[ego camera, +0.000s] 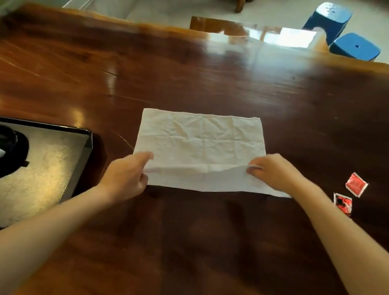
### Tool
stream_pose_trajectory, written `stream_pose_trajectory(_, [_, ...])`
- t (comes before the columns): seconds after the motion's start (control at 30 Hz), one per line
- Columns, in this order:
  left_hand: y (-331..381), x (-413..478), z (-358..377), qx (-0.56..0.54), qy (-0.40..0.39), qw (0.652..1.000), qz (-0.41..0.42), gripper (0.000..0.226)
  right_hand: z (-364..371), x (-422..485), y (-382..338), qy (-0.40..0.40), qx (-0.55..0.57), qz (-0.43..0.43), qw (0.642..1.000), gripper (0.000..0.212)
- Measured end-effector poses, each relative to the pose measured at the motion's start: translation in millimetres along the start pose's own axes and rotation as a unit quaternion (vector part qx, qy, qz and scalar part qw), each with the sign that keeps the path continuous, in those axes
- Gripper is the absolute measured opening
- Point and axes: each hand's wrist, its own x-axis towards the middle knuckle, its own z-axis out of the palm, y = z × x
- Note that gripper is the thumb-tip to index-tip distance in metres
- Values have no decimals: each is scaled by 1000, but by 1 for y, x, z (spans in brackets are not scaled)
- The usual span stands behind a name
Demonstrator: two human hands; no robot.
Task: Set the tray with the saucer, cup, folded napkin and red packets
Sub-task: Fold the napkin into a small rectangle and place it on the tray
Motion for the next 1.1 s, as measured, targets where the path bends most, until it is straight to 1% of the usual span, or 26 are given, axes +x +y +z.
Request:
stream_pose_trajectory(0.07, [-7, 24, -11, -13, 12, 1000, -20, 42, -21, 19, -3, -16, -32, -9, 999, 31])
stream_pose_trajectory(0.1, [-12, 37, -17, -14, 8, 999, -32, 40, -31, 30, -2, -20, -49, -9, 999, 30])
stream_pose_trajectory(0.13, [-17, 51, -22, -12, -9, 999, -44, 38, -40, 40, -2, -24, -69, -6, 997, 29])
stream_pose_trajectory(0.2, [-31, 81, -26, -19, -71, 995, -73, 33, -56, 61, 1, -23, -85, 4, 996, 30])
stream_pose_trajectory(0.27, [-46, 113, -25, -64, -121, 983, -119, 28, -66, 85, 8, -4, -75, 21, 997, 26])
stream_pose_trajectory(0.3, [-54, 127, -22, -97, -129, 977, -143, 26, -69, 96, 11, 13, -68, 29, 997, 23])
stream_pose_trajectory(0.37, [-70, 151, -13, -148, -124, 965, -177, 21, -70, 116, 15, 49, -61, 44, 996, 18])
stream_pose_trajectory(0.57, [-105, 194, 38, -219, -101, 942, -234, 17, -35, 166, 34, 132, -54, 96, 985, 21])
stream_pose_trajectory(0.67, [-119, 200, 64, -233, -57, 929, -282, 16, -12, 190, 52, 183, 17, 128, 975, 20])
stream_pose_trajectory(0.77, [-126, 199, 80, -267, 6, 906, -327, 12, 6, 207, 68, 248, 127, 165, 946, 19])
stream_pose_trajectory(0.8, [-126, 198, 82, -267, 22, 904, -333, 13, 10, 210, 73, 264, 148, 171, 938, 19])
stream_pose_trajectory(0.87, [-125, 198, 87, -243, 48, 910, -331, 15, 19, 215, 80, 279, 153, 178, 931, 22])
stream_pose_trajectory(0.97, [-123, 199, 91, -173, 66, 933, -309, 17, 33, 217, 85, 291, 127, 185, 930, 24])
stream_pose_trajectory(1.1, [-128, 199, 98, -79, 73, 960, -260, 18, 41, 219, 87, 320, 107, 209, 918, 28])
